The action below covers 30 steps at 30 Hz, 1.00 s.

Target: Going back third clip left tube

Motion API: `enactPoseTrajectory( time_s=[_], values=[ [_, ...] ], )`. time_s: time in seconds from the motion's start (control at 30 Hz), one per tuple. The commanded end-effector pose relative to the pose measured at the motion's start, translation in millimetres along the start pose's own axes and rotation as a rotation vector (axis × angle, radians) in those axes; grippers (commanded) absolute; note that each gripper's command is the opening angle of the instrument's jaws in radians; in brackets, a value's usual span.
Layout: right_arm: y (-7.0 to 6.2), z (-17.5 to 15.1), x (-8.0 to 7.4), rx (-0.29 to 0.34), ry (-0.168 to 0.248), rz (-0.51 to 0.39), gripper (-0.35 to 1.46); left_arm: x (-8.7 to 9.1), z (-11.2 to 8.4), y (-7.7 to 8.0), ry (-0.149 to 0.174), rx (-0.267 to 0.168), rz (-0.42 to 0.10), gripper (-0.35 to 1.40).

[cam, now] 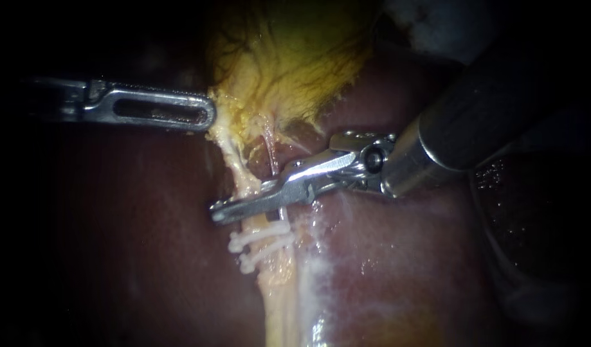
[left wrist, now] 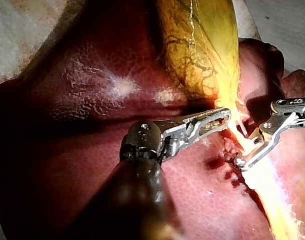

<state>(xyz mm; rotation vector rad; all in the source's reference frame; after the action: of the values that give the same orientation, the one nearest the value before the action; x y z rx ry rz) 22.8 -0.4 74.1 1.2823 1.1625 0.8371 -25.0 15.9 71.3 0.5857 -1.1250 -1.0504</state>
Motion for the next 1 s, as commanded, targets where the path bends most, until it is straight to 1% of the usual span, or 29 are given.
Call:
enactPoseTrajectory(
  time_s=[0.03,0.07,0.13,0.2,0.23,0.27,0.33,0.37,0.4,0.43,0.47,0.53,0.67,0.73,0.77,0.87,0.9,1.0],
  values=[
    [0.0,0.0,-0.1,0.001,0.000,-0.036,-0.35,0.0,0.0,0.0,0.000,0.000,0.000,-0.35],
    [0.0,0.1,-0.1,0.001,0.000,-0.066,-0.31,0.0,0.0,0.0,0.000,0.000,0.000,-0.35],
    [0.2,0.3,0.0,-0.015,-0.015,-0.160,0.09,0.0,0.0,0.0,0.000,0.000,0.000,-0.35],
    [0.4,0.4,0.2,-0.040,-0.040,-0.223,0.26,0.0,0.0,0.0,0.000,0.000,0.000,-0.35],
    [0.5,0.3,0.2,-0.064,-0.059,-0.264,0.35,0.0,0.0,0.0,0.000,0.000,0.000,-0.35],
    [0.5,0.3,0.2,-0.097,-0.066,-0.300,0.40,0.0,0.0,0.0,0.000,0.000,0.000,-0.35],
    [0.3,0.1,0.1,-0.174,-0.061,-0.375,0.50,0.0,-0.1,0.1,0.000,0.001,0.000,-0.35],
    [0.0,-0.2,-0.2,-0.226,-0.049,-0.425,0.53,0.0,-0.2,0.1,0.001,0.001,0.000,-0.35],
    [-0.2,-0.5,-0.4,-0.260,-0.033,-0.461,0.54,0.1,-0.2,0.1,0.001,0.001,0.000,-0.35],
    [-0.5,-0.8,-0.6,-0.281,-0.023,-0.495,0.56,0.1,-0.2,0.1,-0.001,-0.001,0.000,-0.35],
    [-0.8,-1.2,-0.8,-0.304,-0.015,-0.550,0.58,0.0,-0.2,0.2,0.000,-0.001,0.000,-0.35],
    [-1.5,-1.9,-1.2,-0.337,-0.008,-0.629,0.60,0.0,-0.2,0.2,0.000,-0.001,0.000,-0.35],
    [-3.5,-4.5,-1.6,-0.400,0.004,-0.743,0.61,0.0,-0.2,0.2,0.000,-0.001,0.000,-0.35],
    [-4.6,-5.9,-1.6,-0.415,0.004,-0.775,0.61,0.1,-0.3,0.2,0.000,-0.001,0.001,-0.35],
    [-5.3,-6.8,-1.6,-0.422,0.001,-0.798,0.61,0.1,-0.3,0.2,0.000,-0.001,0.001,-0.35],
    [-7.1,-9.1,-1.7,-0.431,-0.003,-0.832,0.61,0.1,-0.3,0.2,0.000,-0.001,0.001,-0.35],
    [-8.0,-10.1,-1.8,-0.434,-0.004,-0.838,0.61,0.1,-0.3,0.3,0.000,-0.001,0.001,-0.35],
    [-9.8,-12.0,-1.9,-0.452,-0.002,-0.855,0.61,0.1,-0.4,0.3,0.000,0.000,0.001,-0.35]
  ],
)
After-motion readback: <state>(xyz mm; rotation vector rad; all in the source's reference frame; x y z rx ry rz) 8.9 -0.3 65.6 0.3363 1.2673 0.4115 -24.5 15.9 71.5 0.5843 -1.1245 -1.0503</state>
